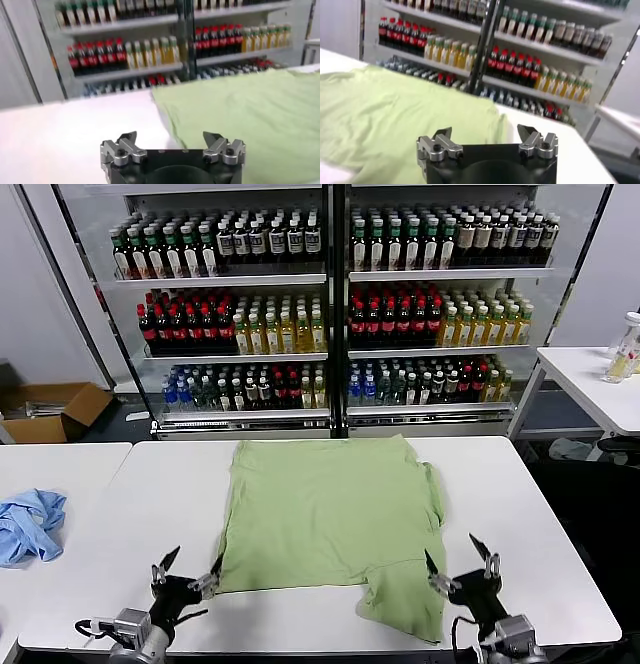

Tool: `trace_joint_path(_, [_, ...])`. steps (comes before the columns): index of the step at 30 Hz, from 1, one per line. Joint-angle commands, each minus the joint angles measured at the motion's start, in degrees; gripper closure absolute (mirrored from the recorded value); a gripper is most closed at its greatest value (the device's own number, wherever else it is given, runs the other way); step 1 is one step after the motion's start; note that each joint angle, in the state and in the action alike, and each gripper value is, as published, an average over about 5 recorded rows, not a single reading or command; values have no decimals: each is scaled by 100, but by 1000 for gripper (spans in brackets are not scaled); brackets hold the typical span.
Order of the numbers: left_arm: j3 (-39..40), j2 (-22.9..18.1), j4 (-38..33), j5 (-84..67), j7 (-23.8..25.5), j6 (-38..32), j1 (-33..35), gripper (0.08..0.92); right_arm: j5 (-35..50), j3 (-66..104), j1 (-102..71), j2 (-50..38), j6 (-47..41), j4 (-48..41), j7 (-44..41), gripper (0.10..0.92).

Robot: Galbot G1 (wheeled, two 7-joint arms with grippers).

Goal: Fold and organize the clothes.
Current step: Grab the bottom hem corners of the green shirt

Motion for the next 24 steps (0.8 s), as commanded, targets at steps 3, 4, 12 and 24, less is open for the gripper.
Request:
trace_joint_path(3, [42, -17, 136, -348, -109, 615, 47, 177, 245, -153, -315, 132, 50, -133, 87, 203])
trace_joint_path(4, [42, -22, 155, -364, -116, 634, 24, 177, 251, -201, -276, 191, 43, -160, 116, 203])
trace_joint_path(12, [19, -10, 176, -401, -188, 673, -28, 177, 217, -391, -238, 321, 8, -257, 115, 203])
trace_joint_path(24, [-9, -5, 256, -183, -333, 743, -13, 177, 461, -389, -232, 267, -162, -266, 134, 250])
